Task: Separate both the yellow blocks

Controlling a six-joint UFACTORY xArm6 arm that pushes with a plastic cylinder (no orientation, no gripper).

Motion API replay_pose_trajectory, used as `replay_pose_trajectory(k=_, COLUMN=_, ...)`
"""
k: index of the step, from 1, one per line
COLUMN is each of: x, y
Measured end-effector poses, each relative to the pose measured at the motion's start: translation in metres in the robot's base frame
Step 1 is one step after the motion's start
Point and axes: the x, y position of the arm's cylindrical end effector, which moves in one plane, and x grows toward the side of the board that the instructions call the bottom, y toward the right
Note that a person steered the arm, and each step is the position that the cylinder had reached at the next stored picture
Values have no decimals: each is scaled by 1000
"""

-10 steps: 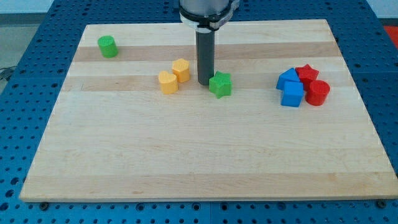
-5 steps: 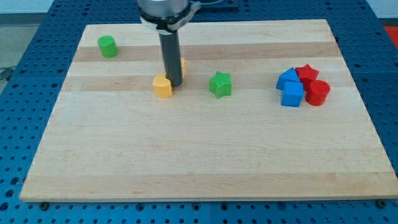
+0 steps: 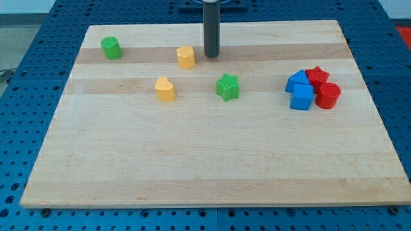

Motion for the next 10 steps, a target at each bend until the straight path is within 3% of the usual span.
replay_pose_trajectory(k=1, x=54, y=-18)
replay_pose_trajectory(k=3, x=22, y=-68)
replay_pose_trajectory(k=6, x=-7, y=-49)
replay_pose_trajectory(k=10, x=1, y=-60)
